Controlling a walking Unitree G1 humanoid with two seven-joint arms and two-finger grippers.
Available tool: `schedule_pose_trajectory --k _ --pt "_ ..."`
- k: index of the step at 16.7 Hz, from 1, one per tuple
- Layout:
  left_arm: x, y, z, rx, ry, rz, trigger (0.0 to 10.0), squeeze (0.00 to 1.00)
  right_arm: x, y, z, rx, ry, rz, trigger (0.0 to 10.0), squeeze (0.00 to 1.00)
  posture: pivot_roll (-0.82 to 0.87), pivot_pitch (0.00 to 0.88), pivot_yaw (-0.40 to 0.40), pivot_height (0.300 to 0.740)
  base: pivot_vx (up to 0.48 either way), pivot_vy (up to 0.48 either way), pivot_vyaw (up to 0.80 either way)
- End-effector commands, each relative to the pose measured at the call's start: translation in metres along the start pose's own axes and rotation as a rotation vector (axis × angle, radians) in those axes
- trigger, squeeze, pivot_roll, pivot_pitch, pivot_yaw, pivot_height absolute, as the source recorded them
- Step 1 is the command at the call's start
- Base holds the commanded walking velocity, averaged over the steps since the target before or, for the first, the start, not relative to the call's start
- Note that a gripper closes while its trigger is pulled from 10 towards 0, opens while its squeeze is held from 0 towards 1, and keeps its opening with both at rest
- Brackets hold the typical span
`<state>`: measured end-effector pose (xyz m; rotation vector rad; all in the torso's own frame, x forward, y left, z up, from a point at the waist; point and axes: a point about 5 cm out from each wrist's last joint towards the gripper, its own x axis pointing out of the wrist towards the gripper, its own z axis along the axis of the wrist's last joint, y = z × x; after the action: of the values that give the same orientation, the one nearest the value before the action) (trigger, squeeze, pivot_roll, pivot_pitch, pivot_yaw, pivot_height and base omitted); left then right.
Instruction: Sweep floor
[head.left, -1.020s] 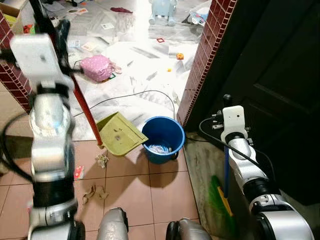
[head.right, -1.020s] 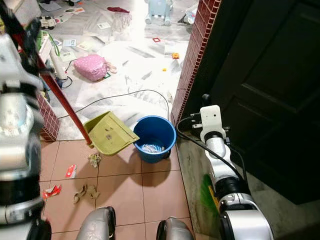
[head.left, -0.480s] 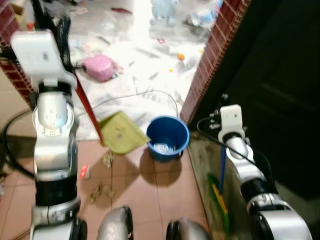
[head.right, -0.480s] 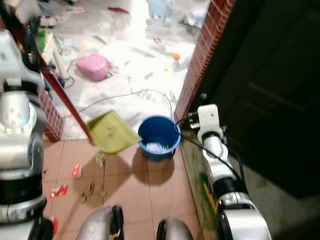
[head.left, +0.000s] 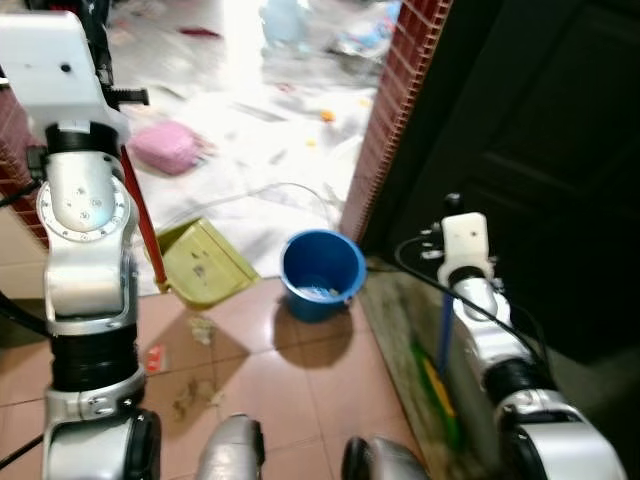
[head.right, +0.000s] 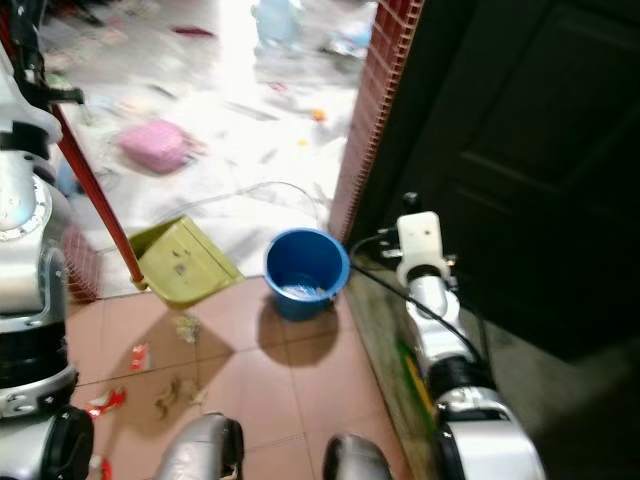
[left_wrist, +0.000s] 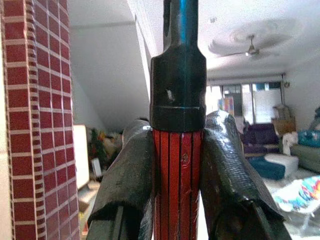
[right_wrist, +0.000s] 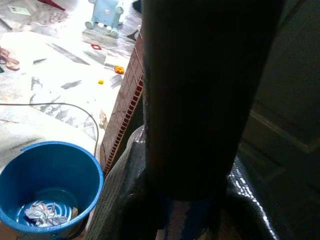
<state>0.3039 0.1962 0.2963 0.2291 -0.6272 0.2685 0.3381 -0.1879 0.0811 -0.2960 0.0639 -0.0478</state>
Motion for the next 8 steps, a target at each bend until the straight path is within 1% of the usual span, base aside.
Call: schedule_pose_trajectory --k 1,2,4,5,6,7,8 --pt "-0.003 -0.005 0.004 -0.01 -0.024 -0.014 10.0 0.0 0.003 -0.006 0.003 -0.015 -0.008 -0.016 10.0 0.0 0.03 0.084 -0.069 0.74 0.0 0.48 0.0" --pt "-0.01 -0.009 -0.007 0.005 0.012 -0.039 10.0 0.0 0.003 -0.005 0.004 -0.017 -0.009 -0.014 10.0 0.0 0.04 0.083 -0.07 0.74 0.0 0.48 0.0" --pt "-0.018 -0.014 -0.021 -0.016 0.077 -0.04 10.0 0.0 0.005 -0.002 0.007 -0.026 -0.018 -0.004 10.0 0.0 0.03 0.083 -0.07 0.74 0.0 0.48 0.0" --pt "-0.027 -0.019 -0.034 -0.035 0.137 -0.051 10.0 0.0 0.006 0.002 0.011 -0.026 -0.03 0.012 10.0 0.0 0.03 0.083 -0.07 0.74 0.0 0.48 0.0" --pt "-0.034 -0.024 -0.042 -0.049 0.173 -0.061 10.0 0.0 0.006 0.005 0.013 -0.026 -0.042 0.026 10.0 0.0 0.04 0.08 -0.072 0.74 0.0 0.48 0.0" --pt "-0.037 -0.027 -0.045 -0.057 0.188 -0.062 10.0 0.0 0.007 0.006 0.014 -0.027 -0.048 0.032 10.0 0.0 0.04 0.08 -0.072 0.74 0.0 0.48 0.0" --pt "-0.045 -0.031 -0.052 -0.067 0.219 -0.064 10.0 0.0 0.007 0.008 0.016 -0.032 -0.057 0.041 10.0 0.0 0.04 0.08 -0.072 0.74 0.0 0.0 0.0"
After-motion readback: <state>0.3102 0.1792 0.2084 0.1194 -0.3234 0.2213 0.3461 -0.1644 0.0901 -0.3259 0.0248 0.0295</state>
